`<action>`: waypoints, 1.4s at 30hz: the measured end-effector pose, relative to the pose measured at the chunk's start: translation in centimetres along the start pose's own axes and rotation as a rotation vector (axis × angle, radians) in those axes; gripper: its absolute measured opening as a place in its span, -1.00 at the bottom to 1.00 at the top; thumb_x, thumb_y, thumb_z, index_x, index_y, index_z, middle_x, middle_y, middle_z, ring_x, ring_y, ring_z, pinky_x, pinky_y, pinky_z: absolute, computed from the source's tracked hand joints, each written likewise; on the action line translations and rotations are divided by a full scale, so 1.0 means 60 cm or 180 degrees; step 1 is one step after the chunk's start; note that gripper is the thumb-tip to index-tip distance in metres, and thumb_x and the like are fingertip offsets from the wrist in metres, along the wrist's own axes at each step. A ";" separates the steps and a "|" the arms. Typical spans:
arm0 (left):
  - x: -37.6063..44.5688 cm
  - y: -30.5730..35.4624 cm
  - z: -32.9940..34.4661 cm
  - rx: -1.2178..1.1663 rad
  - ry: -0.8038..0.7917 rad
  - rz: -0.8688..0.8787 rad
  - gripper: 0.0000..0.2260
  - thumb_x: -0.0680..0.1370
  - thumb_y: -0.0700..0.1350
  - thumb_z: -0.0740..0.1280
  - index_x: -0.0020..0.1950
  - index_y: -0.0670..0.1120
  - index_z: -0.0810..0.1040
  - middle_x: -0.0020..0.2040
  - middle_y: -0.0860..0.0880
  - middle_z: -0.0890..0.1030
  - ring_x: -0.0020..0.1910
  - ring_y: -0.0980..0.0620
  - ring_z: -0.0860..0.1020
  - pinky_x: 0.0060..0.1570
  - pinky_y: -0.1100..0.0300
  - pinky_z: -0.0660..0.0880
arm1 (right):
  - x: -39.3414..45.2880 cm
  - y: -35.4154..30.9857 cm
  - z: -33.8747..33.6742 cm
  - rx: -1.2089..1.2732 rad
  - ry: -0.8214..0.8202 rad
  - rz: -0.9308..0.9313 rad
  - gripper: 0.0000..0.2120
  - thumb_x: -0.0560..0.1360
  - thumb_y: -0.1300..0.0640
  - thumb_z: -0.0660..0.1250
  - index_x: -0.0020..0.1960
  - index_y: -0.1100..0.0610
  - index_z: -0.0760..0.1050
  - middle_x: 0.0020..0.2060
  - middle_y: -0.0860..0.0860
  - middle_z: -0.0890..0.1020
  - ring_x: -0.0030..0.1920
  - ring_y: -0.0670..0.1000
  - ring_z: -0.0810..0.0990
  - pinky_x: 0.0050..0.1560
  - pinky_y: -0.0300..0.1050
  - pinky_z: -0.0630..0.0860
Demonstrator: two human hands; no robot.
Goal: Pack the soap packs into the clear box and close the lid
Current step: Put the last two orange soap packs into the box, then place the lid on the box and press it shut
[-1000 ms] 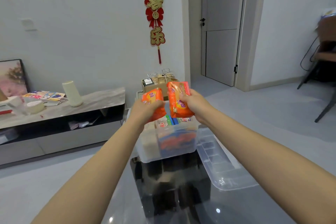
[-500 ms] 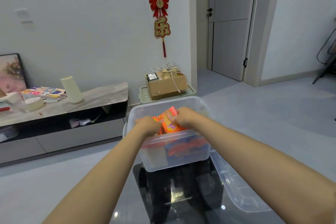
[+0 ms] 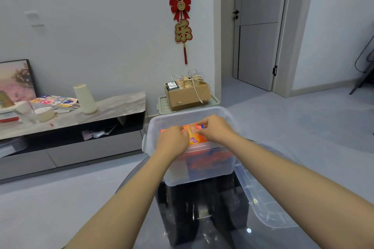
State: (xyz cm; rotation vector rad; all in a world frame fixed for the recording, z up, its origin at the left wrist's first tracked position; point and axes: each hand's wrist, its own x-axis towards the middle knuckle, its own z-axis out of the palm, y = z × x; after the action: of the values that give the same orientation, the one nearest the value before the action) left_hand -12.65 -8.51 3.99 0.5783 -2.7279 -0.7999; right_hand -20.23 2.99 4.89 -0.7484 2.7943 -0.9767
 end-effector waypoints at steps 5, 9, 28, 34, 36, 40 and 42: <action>-0.072 0.037 0.034 -0.0016 0.0569 0.0842 -0.68 0.53 -0.17 0.16 0.23 -0.12 0.56 0.23 -0.08 0.59 0.26 -0.06 0.47 0.36 -0.02 0.27 | -0.085 0.038 -0.021 0.0391 0.0943 -0.0471 -0.75 0.50 0.13 0.30 0.13 0.08 0.63 0.02 0.10 0.64 0.04 0.04 0.58 -0.06 -0.27 0.38; -0.130 0.060 0.067 0.0025 0.0738 0.1308 -0.68 0.51 -0.17 0.20 0.24 -0.10 0.56 0.25 -0.04 0.54 0.33 -0.01 0.40 0.51 0.01 -0.01 | -0.166 0.091 -0.034 0.0558 0.1293 -0.0567 -0.80 0.48 0.15 0.32 0.06 0.06 0.65 -0.13 -0.02 0.51 0.02 0.03 0.53 0.01 -0.13 0.49; -0.182 0.087 0.280 0.0059 -0.0855 0.0599 -0.57 0.56 0.00 0.22 0.43 -0.03 0.37 0.49 -0.04 0.28 0.46 -0.05 0.22 0.40 0.05 0.19 | -0.220 0.326 0.036 -0.0458 0.0919 0.1291 -0.53 0.47 -0.12 0.29 0.28 0.11 0.46 0.18 0.11 0.54 0.25 0.15 0.41 0.16 -0.03 0.43; -0.174 0.076 0.297 -0.0588 -0.0795 0.0529 -0.59 0.53 -0.06 0.30 0.37 -0.07 0.42 0.45 -0.05 0.29 0.45 -0.01 0.17 0.38 0.23 0.15 | -0.191 0.322 0.033 -0.0644 0.1036 0.1548 -0.65 0.47 -0.07 0.27 0.14 0.10 0.55 0.09 0.11 0.63 0.15 0.16 0.54 0.04 -0.02 0.51; -0.172 0.079 0.297 -0.0657 -0.0783 0.0548 -0.60 0.54 -0.07 0.29 0.38 -0.07 0.42 0.46 -0.05 0.28 0.47 0.00 0.16 0.40 0.22 0.15 | -0.194 0.326 0.026 -0.0560 0.1020 0.1631 -0.70 0.45 -0.04 0.27 0.06 0.12 0.58 0.02 0.10 0.66 0.07 0.17 0.59 -0.01 -0.04 0.52; -0.171 0.104 0.284 -0.0823 -0.0635 0.0648 -0.61 0.55 -0.10 0.28 0.37 -0.07 0.42 0.47 -0.05 0.31 0.47 0.01 0.20 0.43 0.19 0.14 | -0.212 0.322 -0.002 -0.0457 0.1181 0.1801 -0.70 0.46 -0.05 0.28 0.03 0.14 0.58 0.00 0.10 0.68 0.04 0.17 0.61 -0.04 -0.07 0.49; -0.174 0.126 0.270 -0.0904 -0.0553 0.0798 -0.62 0.54 -0.11 0.29 0.37 -0.08 0.43 0.47 -0.04 0.33 0.46 0.02 0.22 0.43 0.19 0.14 | -0.222 0.313 -0.030 -0.0452 0.1424 0.1837 -0.69 0.45 -0.06 0.29 0.04 0.13 0.58 0.00 0.11 0.68 0.04 0.19 0.61 -0.02 -0.07 0.48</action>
State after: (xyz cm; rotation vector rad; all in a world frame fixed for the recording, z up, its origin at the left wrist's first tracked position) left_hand -11.01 9.42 -6.31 0.1092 -2.6909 -1.1879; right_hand -16.86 23.04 -6.10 0.3206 3.1677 -0.9154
